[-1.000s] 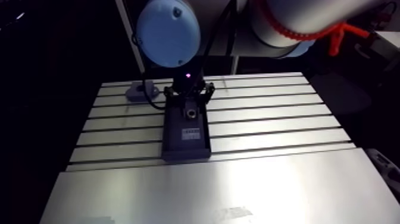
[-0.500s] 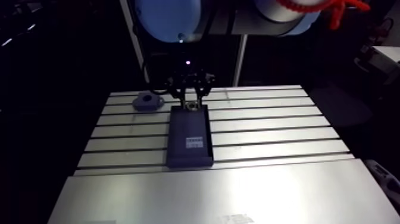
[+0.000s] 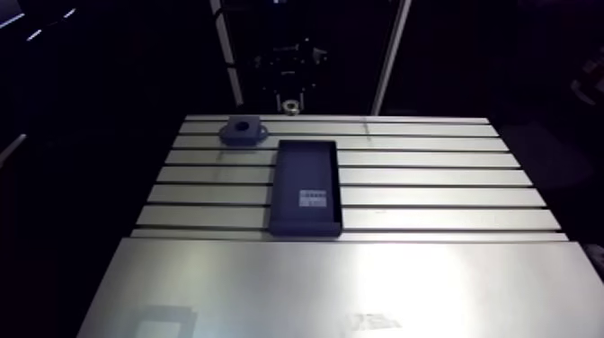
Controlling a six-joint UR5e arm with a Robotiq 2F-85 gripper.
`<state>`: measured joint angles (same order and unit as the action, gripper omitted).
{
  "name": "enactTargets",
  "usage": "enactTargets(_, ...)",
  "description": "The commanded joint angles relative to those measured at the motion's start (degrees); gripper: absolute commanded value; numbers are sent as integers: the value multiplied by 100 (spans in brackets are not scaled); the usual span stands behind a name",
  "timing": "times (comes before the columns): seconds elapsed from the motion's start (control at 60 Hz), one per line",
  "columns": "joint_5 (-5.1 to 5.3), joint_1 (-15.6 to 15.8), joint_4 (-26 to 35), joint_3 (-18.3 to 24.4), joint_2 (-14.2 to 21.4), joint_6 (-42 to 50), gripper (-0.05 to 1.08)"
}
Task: Pick up the bearing and press it into the housing until flush.
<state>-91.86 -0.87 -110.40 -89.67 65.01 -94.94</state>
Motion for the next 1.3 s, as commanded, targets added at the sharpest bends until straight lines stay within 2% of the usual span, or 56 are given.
enactTargets(0.017,-38,225,238,484,-304,186,60)
enactTargets(1.017,-72,830,234,1339,-1226,252,60)
enactTargets(1.3,-56,920,226,1440,-1371,252,60)
